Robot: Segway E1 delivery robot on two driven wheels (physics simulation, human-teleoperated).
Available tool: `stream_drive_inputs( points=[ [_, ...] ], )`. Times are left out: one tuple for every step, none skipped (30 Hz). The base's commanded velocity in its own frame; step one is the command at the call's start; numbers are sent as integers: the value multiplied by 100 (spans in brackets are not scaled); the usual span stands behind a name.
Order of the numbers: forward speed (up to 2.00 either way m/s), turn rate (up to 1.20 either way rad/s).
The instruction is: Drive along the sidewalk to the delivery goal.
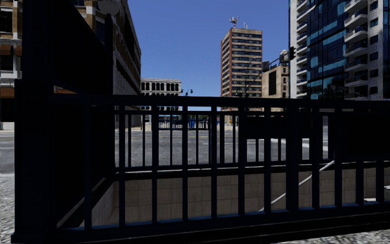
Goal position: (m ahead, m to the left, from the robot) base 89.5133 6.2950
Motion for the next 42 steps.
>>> stream_drive_inputs(
  points=[
    [0,-73],
    [0,-76],
    [0,-78],
    [0,-78],
    [0,-78],
    [0,-78],
    [0,-78],
    [0,-78],
    [0,-78],
    [0,-78],
    [0,-78],
    [0,-78],
    [0,-78],
    [0,-78],
    [0,-78],
    [0,-78],
    [0,-78],
    [0,-78],
    [0,-78],
    [0,-78],
    [0,-78],
    [0,-78],
    [0,-78],
    [0,-78],
    [0,-78],
    [0,-78],
    [0,-78],
    [0,-78],
    [0,-78],
    [0,-78],
    [0,-78],
    [0,-78],
    [0,-78],
    [0,-78],
    [0,-78],
    [0,-78],
    [0,-76],
    [0,-76],
    [19,-73],
    [43,-70],
    [49,-68],
    [50,-65]
  ],
)
